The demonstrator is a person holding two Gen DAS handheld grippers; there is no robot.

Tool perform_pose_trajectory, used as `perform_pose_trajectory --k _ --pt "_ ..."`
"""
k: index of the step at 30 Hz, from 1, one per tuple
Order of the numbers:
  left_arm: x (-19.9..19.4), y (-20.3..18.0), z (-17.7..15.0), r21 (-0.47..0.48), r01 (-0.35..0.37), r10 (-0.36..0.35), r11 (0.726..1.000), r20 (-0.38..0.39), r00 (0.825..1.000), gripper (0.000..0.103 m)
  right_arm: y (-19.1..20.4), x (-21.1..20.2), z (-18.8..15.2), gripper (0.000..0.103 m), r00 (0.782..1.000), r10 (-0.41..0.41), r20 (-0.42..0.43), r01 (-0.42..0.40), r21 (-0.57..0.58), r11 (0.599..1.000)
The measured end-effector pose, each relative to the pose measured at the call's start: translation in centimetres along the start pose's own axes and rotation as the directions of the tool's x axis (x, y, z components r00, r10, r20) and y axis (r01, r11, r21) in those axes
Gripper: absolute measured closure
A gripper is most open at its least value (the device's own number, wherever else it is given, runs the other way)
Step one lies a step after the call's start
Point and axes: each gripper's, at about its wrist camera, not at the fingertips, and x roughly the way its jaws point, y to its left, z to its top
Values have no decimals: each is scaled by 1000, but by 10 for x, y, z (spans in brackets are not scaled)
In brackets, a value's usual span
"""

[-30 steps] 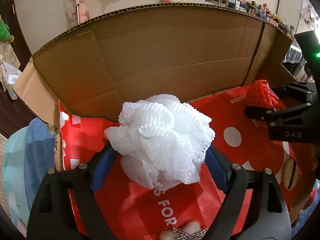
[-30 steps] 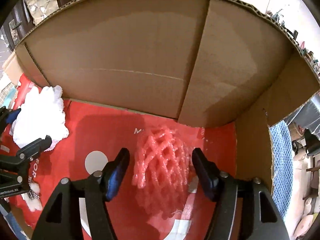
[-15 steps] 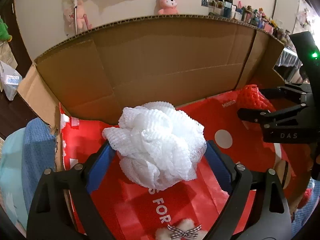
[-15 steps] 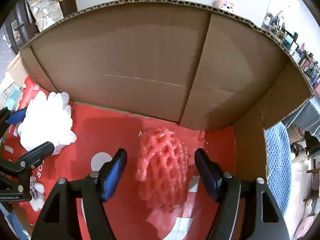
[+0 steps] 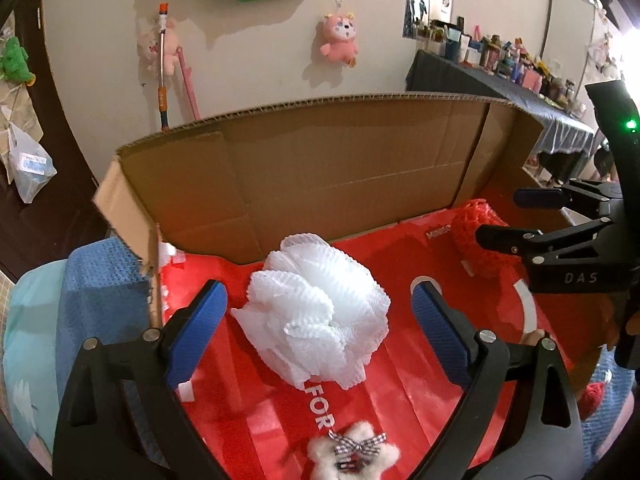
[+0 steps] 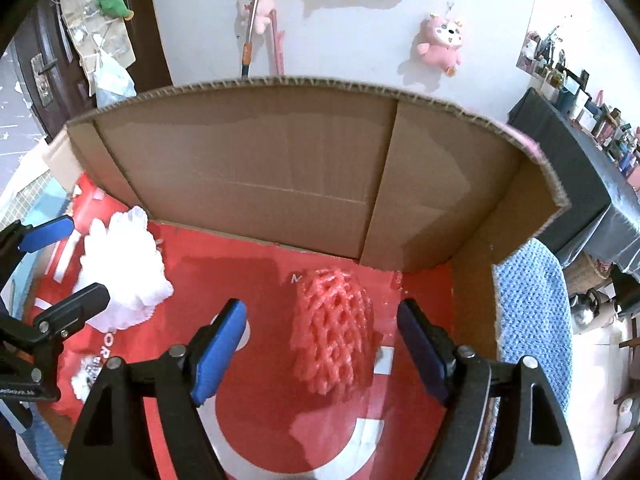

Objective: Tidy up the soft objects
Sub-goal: 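Open both tools and withdraw them from the box toward the remaining items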

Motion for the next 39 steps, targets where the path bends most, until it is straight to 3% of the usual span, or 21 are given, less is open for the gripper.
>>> perform_pose_trajectory --k 12,18,22,26,31,35,39 --pt "-69 -10 -23 -20 3 0 1000 128 992 8 -16 -76 -18 17 986 27 162 -31 25 999" --pt "-115 -19 -46 -35 -7 15 999 244 970 4 -12 -128 -47 9 964 37 263 -37 -6 999" --pt "-142 -29 -66 -30 5 5 1000 308 951 4 -8 -159 -76 5 942 77 326 -80 -6 997" --pt "-164 -42 -90 -26 18 -7 999 357 934 3 4 -189 -111 0 911 36 411 -24 -33 999" --pt "-194 -61 -123 -9 12 -7 1000 423 906 0 17 -212 -152 0 878 44 476 -30 -37 999" --pt "-209 -72 -152 -11 -10 13 1000 464 886 0 26 -220 -184 0 859 57 509 -49 -30 998" --pt "-215 -79 -180 -43 -39 54 998 476 878 0 35 -223 -221 0 837 28 546 -25 -13 1000"
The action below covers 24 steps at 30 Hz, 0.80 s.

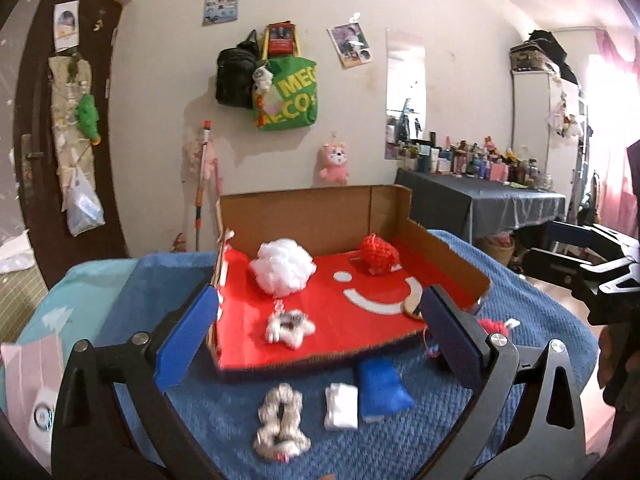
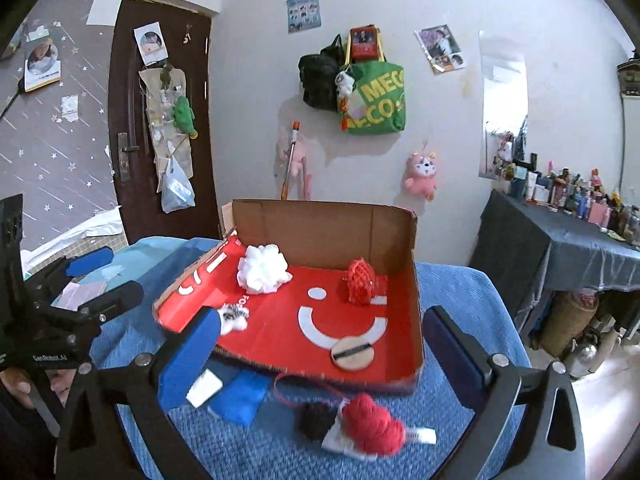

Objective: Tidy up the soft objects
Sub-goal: 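Open both tools and withdraw them from the box toward the remaining items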

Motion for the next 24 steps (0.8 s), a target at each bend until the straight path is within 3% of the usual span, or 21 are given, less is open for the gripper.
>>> perform_pose_trajectory --k 3,11,24 --pt "-9 -6 -20 13 -37 37 999 1 999 0 3 -10 -21 0 1000 -16 14 16 22 1000" --pt "-12 -17 -59 1 -45 45 999 -37 998 0 7 -10 -69 0 1000 -15 -10 16 63 998" --pt "7 -15 -107 -39 -35 28 999 -183 983 0 11 16 -138 0 990 -27 -137 42 102 994"
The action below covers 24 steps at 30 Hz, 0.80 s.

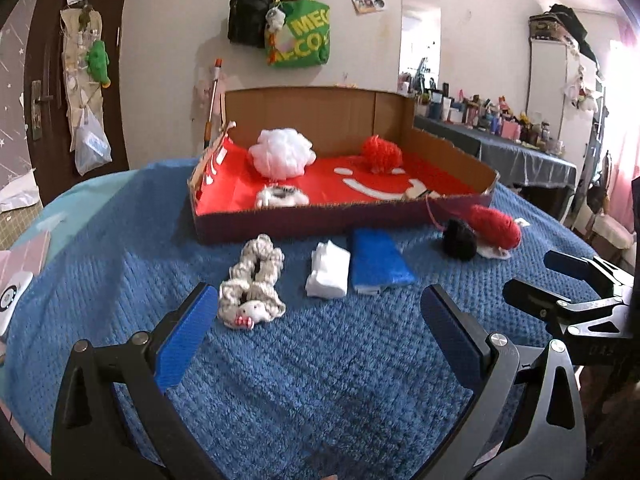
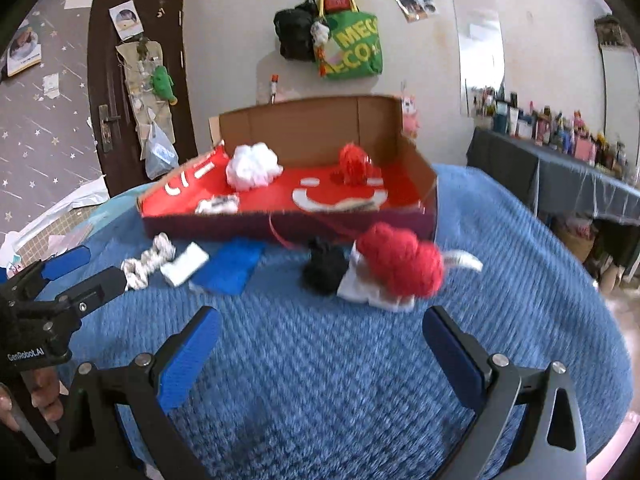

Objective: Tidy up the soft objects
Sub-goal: 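Open both tools and withdraw them from the box toward the remaining items, then grasp the white scrunchie with the left tool while the right tool grasps the red knitted bunny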

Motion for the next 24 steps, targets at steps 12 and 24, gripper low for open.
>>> perform_pose_trajectory --k 12,24 --pt "14 10 3 -24 -3 2 1000 -57 998 0 -7 9 -6 0 999 -27 -28 27 10 1000" --pt "35 37 29 -16 -45 42 999 -124 991 0 -31 23 26 0 997 -67 -44 68 33 997"
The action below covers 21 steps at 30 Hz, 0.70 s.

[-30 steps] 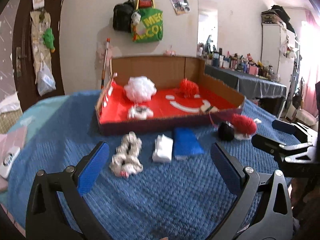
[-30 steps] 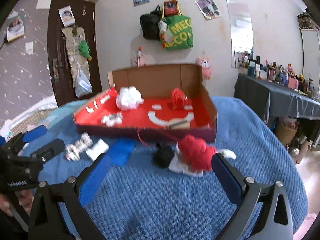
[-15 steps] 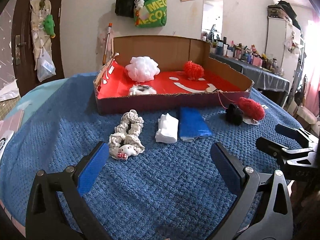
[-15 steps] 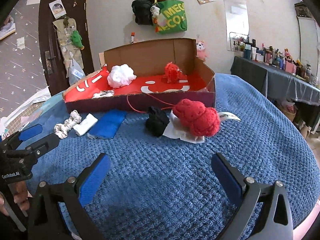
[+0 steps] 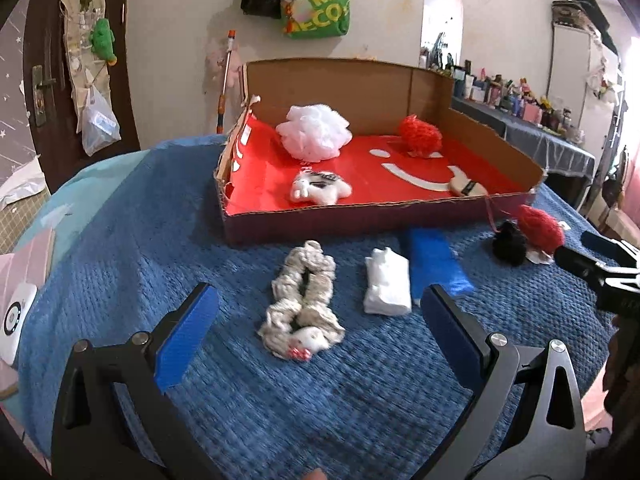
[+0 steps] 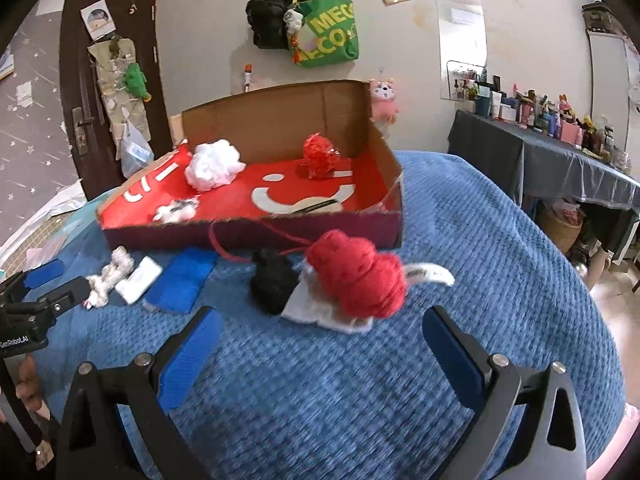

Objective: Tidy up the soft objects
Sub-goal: 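Grasp the white scrunchie with the left tool while the right tool grasps the red knitted bunny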

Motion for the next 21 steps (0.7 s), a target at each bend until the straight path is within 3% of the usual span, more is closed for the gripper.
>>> perform_pose_trajectory --k 9,14,17,19,21 --pt "25 13 14 21 -9 11 1000 -83 997 0 -18 24 25 1 997 -17 -72 15 -19 1000" --pt "42 12 13 49 14 -7 999 -142 990 4 -24 40 30 9 991 -10 -133 4 -40 999" --pt "53 10 11 67 21 -9 998 -182 983 20 -25 48 31 16 987 -7 -158 -1 -49 999" --pt "61 10 10 57 45 -32 997 -219 975 49 -25 52 32 29 984 8 -176 -17 -51 999" --pt "63 11 10 46 58 -46 997 -223 974 53 -24 58 32 46 980 28 -197 -39 -51 998"
